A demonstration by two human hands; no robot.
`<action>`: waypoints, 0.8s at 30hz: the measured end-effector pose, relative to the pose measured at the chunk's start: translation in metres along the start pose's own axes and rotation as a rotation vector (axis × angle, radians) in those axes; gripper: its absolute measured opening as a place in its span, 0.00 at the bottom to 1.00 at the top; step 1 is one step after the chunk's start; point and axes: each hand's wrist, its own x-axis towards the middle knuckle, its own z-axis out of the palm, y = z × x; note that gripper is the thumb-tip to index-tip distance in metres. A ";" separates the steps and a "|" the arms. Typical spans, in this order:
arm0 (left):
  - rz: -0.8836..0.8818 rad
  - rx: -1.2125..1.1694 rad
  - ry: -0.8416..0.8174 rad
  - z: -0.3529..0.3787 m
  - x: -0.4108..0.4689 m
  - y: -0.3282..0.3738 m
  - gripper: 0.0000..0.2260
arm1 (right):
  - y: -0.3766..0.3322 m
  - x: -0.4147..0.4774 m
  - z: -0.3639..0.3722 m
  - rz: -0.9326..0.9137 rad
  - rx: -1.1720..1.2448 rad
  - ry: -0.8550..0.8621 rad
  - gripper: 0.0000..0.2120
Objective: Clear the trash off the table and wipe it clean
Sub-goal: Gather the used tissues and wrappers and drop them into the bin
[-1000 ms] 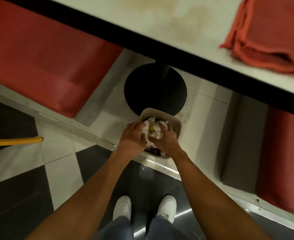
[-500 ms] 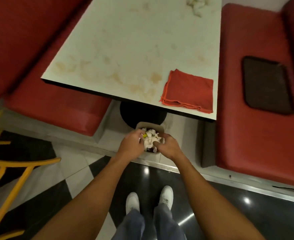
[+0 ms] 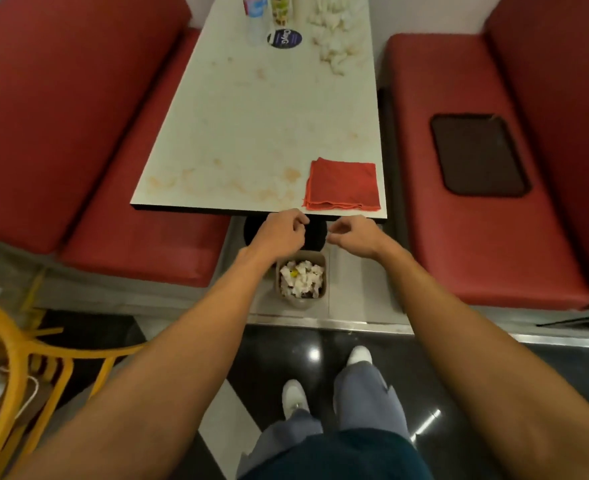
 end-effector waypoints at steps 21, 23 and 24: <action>-0.015 -0.115 0.179 -0.089 0.288 0.113 0.11 | -0.057 0.246 -0.214 -0.181 0.071 0.181 0.15; -0.060 -0.145 0.206 -0.095 0.324 0.120 0.11 | -0.059 0.286 -0.233 -0.188 0.067 0.154 0.16; -0.082 -0.153 0.218 -0.098 0.341 0.123 0.11 | -0.060 0.305 -0.243 -0.186 0.066 0.138 0.17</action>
